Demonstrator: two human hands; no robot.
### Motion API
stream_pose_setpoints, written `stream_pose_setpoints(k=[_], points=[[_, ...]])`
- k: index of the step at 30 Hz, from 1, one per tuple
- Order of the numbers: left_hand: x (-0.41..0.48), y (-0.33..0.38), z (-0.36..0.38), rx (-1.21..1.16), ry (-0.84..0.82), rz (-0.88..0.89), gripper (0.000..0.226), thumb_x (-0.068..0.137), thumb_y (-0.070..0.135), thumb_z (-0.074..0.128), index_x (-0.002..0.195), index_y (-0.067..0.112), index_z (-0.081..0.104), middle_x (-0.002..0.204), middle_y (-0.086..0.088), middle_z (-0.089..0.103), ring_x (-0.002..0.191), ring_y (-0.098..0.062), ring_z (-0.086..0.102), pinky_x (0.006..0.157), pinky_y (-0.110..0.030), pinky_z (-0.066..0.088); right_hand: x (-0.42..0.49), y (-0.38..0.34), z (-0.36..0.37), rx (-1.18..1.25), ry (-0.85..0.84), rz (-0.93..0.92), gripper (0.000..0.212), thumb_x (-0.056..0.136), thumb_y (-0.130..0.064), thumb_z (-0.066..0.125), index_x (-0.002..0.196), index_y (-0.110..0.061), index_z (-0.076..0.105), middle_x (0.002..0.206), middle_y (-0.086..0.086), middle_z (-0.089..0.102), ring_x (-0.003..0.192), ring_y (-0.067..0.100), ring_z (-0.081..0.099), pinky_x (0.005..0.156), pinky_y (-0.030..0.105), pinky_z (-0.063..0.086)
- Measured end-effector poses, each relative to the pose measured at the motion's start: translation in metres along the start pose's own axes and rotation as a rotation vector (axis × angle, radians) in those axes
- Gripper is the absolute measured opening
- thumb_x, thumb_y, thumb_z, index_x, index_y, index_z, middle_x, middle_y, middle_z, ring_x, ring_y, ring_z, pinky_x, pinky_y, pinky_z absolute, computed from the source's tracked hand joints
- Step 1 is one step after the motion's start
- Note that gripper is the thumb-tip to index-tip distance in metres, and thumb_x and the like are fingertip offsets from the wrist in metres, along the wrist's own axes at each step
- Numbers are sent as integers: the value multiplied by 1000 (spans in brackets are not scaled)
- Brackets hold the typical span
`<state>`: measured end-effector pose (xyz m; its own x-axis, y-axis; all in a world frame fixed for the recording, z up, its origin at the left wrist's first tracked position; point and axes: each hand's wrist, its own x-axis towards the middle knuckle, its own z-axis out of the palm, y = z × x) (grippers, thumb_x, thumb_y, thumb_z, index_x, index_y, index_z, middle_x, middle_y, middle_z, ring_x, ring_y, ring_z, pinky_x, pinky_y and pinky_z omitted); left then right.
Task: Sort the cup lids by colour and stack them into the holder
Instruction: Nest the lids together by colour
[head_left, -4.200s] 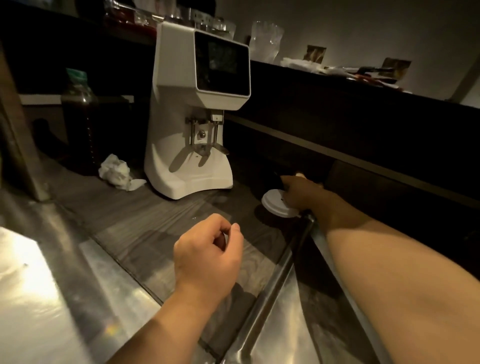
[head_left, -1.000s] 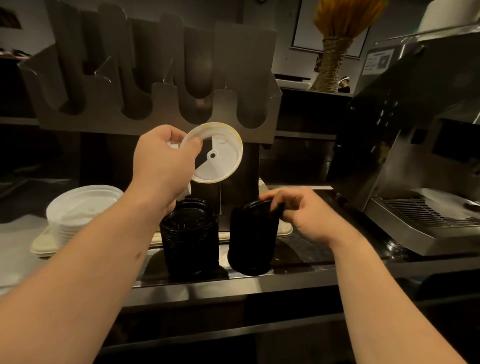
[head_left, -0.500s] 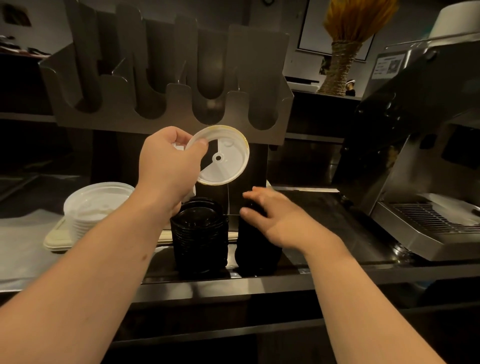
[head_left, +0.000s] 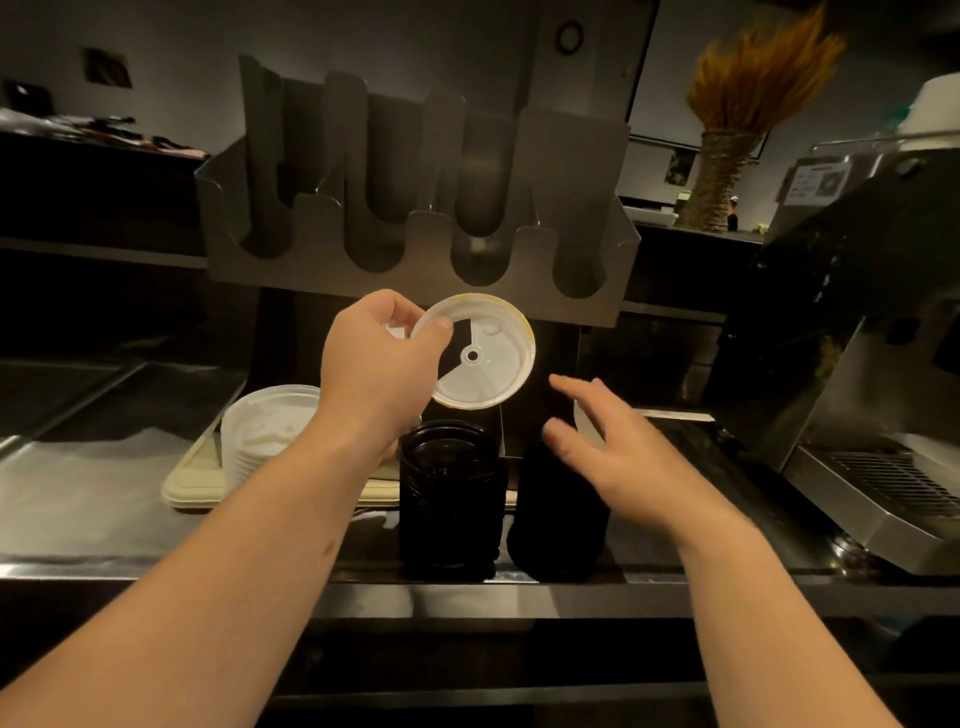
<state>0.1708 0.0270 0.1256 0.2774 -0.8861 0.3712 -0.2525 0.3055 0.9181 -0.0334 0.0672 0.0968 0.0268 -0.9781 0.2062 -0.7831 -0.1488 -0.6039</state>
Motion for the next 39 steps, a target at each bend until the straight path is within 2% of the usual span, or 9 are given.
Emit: stream_pose_setpoints(k=[2,5,11,17,21,25,30,34,39], points=[[0,1,-3,-5,-1,-2,12,93,32,69,85,25,62,85,12,60,82,-8,54,62,-26,45,-5,-22,-2,193,229,-195,50,97,-38,61,144,-33,46,145,-15,48,136,8,44,111,38,44],[1,2,-10,-12,-5,-7,13,92,31,69,83,25,62,85,12,60,84,-7,54,65,-24,43,-9,-54,3,82,359,-462,48,90,-27,73,133,-33,52,129,-21,50,117,2,54,93,19,51],[1,-5,-34,-71,117,36,16,90,30,71,82,21,62,85,8,63,84,-9,57,69,-29,46,-6,-89,44,498,386,-81,26,85,-45,75,102,-33,60,92,-9,70,84,12,71,74,38,64],[5,-13,-62,-38,132,115,19,89,33,73,79,23,61,91,7,64,91,-11,58,82,-42,54,1,-102,72,711,372,10,12,89,-30,74,95,-23,66,80,-3,74,72,12,74,60,25,61],[7,-17,-76,89,83,156,19,87,33,75,78,26,61,95,16,58,89,-2,51,75,-21,38,11,-107,84,667,438,51,7,93,-25,71,90,-21,66,80,-3,72,71,11,74,60,28,62],[13,-20,-91,154,62,192,20,85,41,75,80,29,61,99,18,55,89,4,48,70,-13,29,22,-118,81,703,385,95,9,94,-24,70,90,-16,68,78,1,73,65,18,74,60,32,62],[22,-28,-115,-37,124,174,14,93,40,66,89,26,64,95,13,64,94,-4,58,75,-19,42,47,-132,73,591,260,105,7,92,-22,73,92,-16,71,82,6,74,65,21,73,61,32,62],[28,-40,-136,-393,243,-27,19,101,29,55,93,15,65,92,1,65,93,-16,62,84,-34,52,74,-142,75,445,41,155,6,89,-21,77,92,-17,75,93,7,73,80,26,73,63,31,63],[32,-57,-159,-757,194,-292,22,96,32,55,90,15,67,99,-6,66,106,-28,64,94,-47,53,94,-152,85,289,-101,138,6,88,-22,78,89,-16,79,88,9,75,65,20,67,56,25,55]])
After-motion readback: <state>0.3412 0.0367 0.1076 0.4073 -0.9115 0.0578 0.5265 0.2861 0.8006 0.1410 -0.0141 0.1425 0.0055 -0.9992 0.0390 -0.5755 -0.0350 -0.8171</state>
